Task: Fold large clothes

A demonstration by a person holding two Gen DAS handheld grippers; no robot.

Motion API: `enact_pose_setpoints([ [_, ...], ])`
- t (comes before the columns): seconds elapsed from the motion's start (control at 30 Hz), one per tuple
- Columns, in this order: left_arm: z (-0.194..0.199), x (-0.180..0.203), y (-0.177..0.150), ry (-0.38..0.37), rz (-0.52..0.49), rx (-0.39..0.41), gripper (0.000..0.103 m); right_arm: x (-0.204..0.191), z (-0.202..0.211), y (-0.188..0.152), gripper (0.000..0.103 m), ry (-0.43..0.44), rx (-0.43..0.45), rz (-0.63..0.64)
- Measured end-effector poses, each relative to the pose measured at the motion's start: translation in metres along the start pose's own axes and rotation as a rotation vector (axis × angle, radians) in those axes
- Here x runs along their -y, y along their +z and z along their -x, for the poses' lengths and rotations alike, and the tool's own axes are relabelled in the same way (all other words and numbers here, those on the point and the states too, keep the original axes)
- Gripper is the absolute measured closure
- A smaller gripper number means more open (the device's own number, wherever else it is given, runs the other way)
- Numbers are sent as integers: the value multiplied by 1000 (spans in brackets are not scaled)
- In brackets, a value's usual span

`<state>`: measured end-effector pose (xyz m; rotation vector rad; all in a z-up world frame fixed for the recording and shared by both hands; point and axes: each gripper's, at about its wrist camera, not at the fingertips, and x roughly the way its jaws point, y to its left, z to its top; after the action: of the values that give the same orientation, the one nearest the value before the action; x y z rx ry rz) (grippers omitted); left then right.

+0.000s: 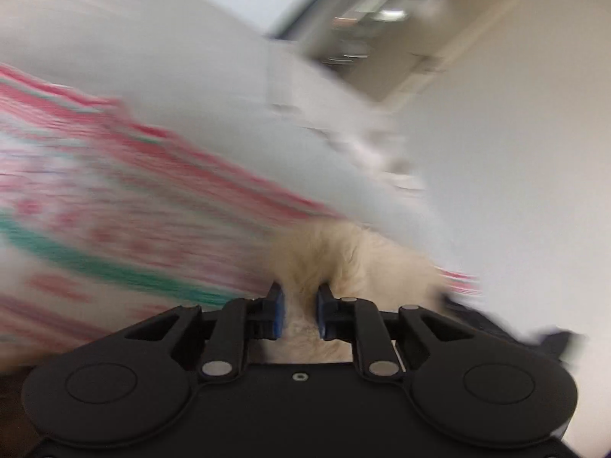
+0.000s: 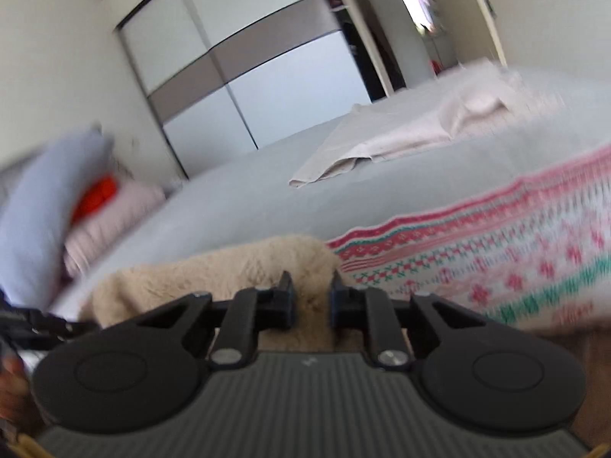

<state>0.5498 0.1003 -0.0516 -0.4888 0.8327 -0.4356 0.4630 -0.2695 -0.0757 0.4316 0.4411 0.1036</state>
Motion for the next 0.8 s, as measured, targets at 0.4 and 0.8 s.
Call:
enact_pose_setpoints([
  [0.4,-5,101,-47,31,-460,81,54,-25,17,-2,62,-82,79,144],
  [0.8,-2,129,-100,299,-606,177,26,-21,85,6,20,-275,26,320],
])
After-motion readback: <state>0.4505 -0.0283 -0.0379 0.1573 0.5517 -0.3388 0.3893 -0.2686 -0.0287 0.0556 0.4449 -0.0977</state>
